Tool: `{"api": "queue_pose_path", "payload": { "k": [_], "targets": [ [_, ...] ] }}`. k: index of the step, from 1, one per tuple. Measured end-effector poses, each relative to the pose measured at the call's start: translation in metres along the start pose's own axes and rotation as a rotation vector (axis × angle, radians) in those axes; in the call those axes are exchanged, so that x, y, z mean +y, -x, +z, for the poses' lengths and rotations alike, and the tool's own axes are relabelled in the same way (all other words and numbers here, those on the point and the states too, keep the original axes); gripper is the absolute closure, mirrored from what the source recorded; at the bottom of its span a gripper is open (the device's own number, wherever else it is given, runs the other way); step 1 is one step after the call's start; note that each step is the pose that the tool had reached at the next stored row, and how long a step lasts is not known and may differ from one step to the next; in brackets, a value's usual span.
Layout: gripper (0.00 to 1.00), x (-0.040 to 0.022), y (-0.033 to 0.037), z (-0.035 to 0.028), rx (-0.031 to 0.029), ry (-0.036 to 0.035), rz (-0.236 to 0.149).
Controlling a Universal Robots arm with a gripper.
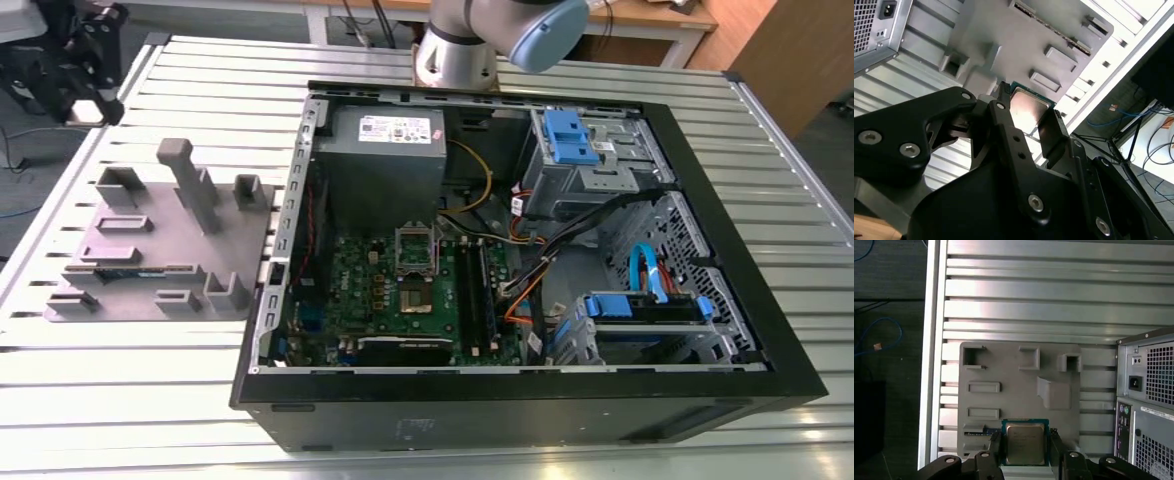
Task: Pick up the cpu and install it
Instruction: 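Pick up the cpu and move it towards the insertion slot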
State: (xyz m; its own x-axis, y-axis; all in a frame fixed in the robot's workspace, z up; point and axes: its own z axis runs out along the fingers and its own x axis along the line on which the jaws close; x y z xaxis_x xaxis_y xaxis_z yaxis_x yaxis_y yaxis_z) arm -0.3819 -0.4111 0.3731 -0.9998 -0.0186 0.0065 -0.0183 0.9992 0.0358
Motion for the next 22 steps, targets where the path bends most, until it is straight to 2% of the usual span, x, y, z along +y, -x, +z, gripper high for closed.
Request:
{"api": "queue_pose_path", "payload": {
  "k": [5, 21, 22],
  "targets": [
    [0.53, -0.0004, 0.0207, 0.0001, 0.0000, 0.0000, 0.000],
    [0.53, -0.0018, 0.0930, 0.0008, 0.0001, 0.0000, 0.000],
    [0.53, -0.0020, 0.1023, 0.0011, -0.0001, 0.0001, 0.000]
  ]
}}
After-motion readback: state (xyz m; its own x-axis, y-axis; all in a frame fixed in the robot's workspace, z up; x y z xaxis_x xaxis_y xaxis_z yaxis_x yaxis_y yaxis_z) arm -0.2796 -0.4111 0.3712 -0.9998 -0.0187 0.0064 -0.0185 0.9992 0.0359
